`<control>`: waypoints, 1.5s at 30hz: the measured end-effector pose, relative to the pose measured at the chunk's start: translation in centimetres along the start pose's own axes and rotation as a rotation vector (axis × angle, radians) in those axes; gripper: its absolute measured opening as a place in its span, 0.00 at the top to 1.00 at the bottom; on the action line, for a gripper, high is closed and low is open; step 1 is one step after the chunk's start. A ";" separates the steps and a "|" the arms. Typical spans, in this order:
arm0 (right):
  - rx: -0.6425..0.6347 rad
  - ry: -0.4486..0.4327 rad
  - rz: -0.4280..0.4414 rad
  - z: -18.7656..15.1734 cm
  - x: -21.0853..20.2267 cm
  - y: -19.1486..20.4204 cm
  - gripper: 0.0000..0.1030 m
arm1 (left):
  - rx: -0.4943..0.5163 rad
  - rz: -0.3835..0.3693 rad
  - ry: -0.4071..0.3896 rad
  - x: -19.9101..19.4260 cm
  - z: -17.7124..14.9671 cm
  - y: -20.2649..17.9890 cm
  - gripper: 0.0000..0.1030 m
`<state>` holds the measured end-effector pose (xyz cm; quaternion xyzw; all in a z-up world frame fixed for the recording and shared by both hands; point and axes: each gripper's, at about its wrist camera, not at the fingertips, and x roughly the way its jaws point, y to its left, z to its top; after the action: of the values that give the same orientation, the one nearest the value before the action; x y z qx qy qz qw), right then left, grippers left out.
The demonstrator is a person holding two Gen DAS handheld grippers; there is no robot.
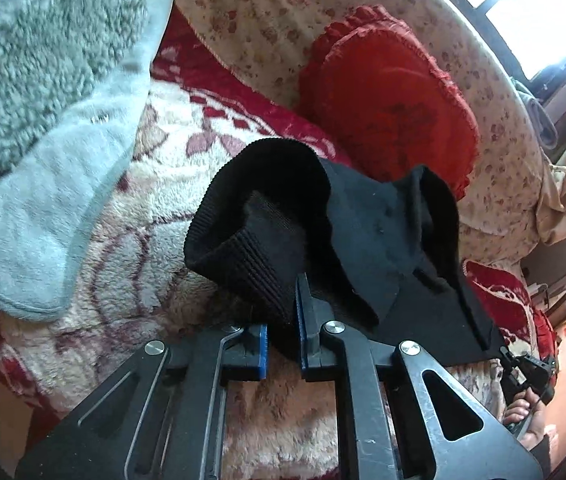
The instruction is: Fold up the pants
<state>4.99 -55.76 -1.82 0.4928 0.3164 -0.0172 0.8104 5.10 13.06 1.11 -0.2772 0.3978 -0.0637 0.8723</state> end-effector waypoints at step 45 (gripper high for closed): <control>-1.052 0.229 -0.108 -17.5 1.4 11.4 0.89 | 0.642 0.113 -0.051 -2.5 -6.2 -5.4 0.45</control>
<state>1.29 -35.34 0.95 0.0024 0.3935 0.1557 0.9060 -0.47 6.69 2.35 0.0333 0.3503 -0.1304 0.9269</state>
